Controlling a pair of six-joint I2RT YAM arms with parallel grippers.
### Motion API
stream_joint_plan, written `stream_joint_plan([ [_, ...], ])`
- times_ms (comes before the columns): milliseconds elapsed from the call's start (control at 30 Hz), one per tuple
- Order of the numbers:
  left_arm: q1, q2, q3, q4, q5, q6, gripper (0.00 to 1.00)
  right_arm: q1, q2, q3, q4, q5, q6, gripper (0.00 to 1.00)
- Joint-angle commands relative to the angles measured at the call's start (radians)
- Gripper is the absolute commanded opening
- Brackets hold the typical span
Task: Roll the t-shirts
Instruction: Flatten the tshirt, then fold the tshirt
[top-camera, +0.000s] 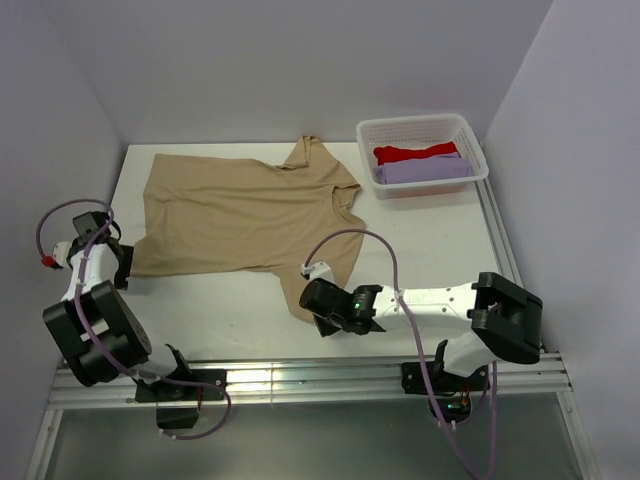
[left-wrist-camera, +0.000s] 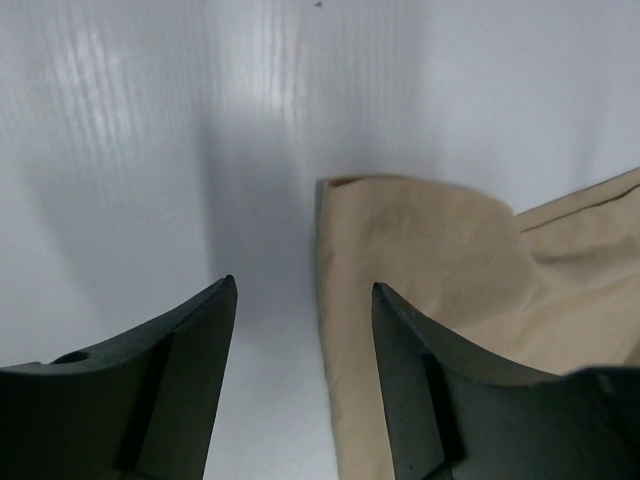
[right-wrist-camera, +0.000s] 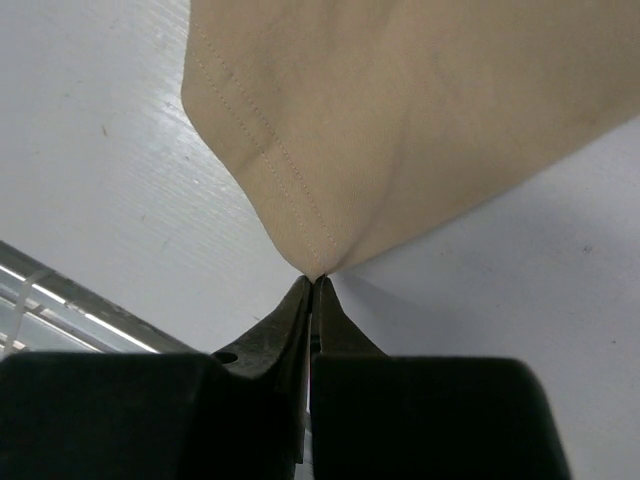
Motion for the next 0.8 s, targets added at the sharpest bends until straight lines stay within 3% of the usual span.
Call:
stream_joint_plan([
  [0, 0.006, 0.046, 0.053, 0.109, -0.026, 0.039, 0.61, -0.005, -0.068, -0.012, -0.001, -0.002, 0.007, 0.00],
  [200, 0.004, 0.190, 0.154, 0.076, 0.001, 0.064, 0.59, -0.005, -0.088, -0.001, -0.024, 0.005, 0.013, 0.00],
  [767, 0.004, 0.233, 0.107, 0.137, 0.018, 0.073, 0.53, -0.005, -0.097, 0.018, -0.033, 0.021, 0.026, 0.00],
])
